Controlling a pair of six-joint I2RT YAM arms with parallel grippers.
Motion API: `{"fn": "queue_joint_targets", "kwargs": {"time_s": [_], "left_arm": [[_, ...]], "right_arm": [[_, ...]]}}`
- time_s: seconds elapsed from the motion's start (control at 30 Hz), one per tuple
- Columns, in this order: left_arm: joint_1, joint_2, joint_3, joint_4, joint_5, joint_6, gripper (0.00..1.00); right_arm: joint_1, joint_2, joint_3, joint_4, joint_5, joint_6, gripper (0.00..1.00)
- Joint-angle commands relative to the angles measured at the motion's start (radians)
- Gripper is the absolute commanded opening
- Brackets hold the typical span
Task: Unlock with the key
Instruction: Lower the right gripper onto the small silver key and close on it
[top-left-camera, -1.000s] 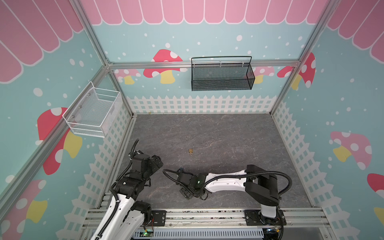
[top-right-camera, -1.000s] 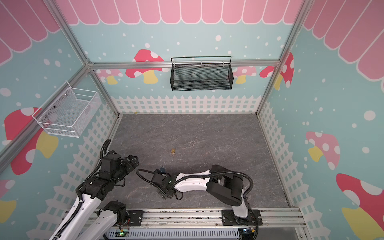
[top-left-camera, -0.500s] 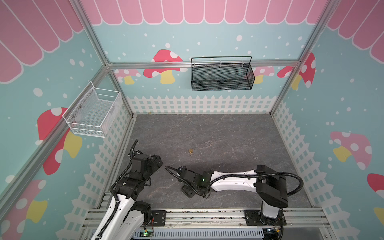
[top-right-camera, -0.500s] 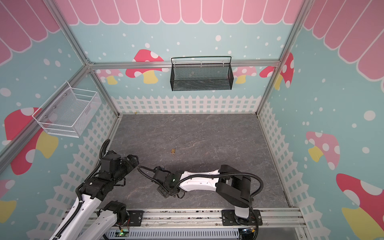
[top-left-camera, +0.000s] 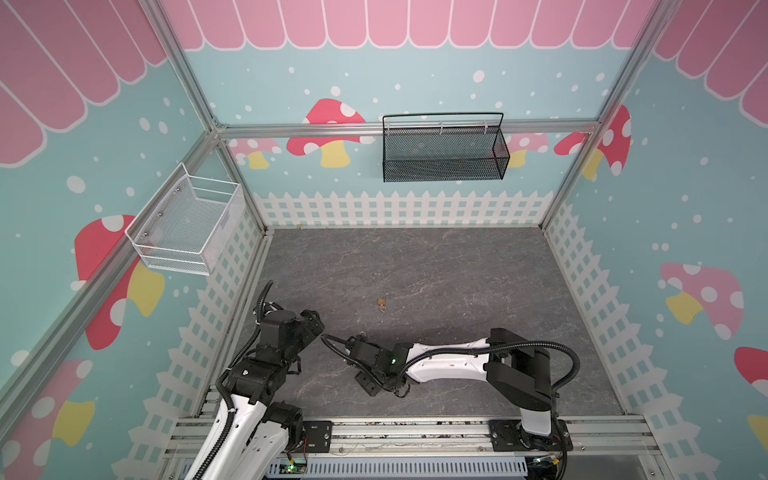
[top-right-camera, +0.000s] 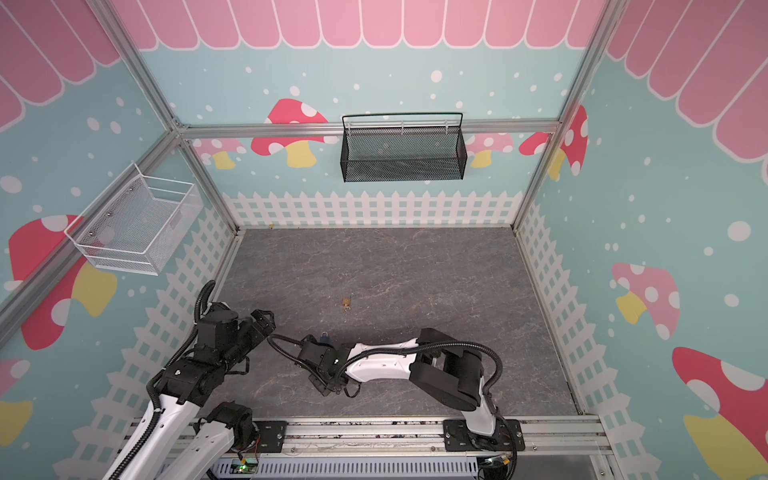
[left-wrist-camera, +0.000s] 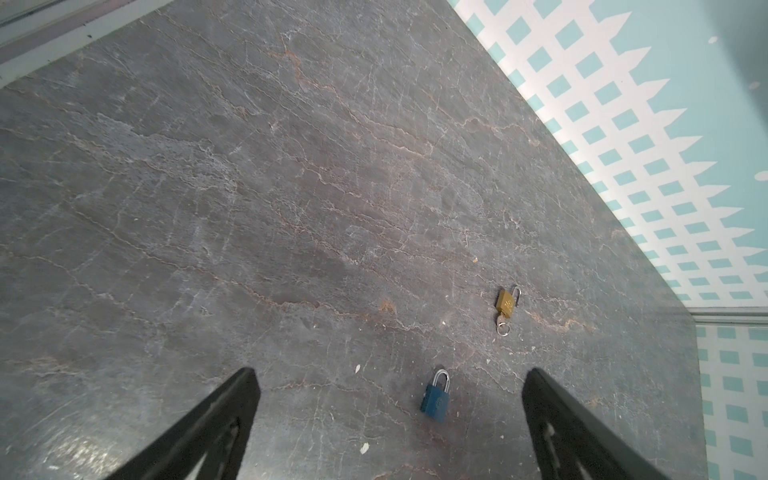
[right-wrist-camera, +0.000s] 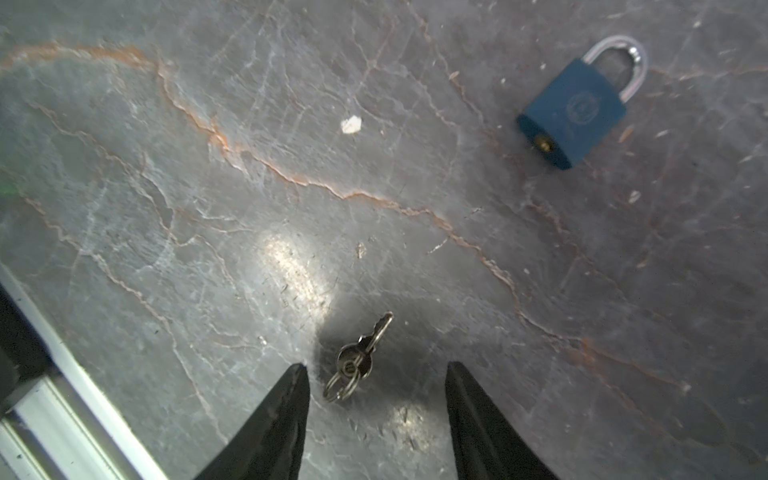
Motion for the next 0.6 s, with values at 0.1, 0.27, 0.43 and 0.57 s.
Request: {"fn": "queue_joint_targets", "kwargs": {"time_s": [0.1, 0.27, 0.43, 0.57], "left_arm": [[0.006, -0.012, -0.022, -0.021, -0.030, -0.016, 0.99], [0.006, -0.016, -0.022, -0.022, -0.027, -0.015, 0.99], [0.007, -0.016, -0.018, -0.022, -0.030, -0.015, 0.99], [0.008, -0.011, -0.019, -0.021, -0.029, -0.017, 0.98]], "right_arm": [[0.014, 0.035, 0.030, -0.030, 0.020, 0.017, 0.49], [0.021, 0.034, 0.020, -0.061, 0.040, 0.035, 0.41], [0.019, 0.017, 0.006, -0.074, 0.057, 0.040, 0.35], [0.020, 0.005, -0.005, -0.060, 0.041, 0.035, 0.30]]}}
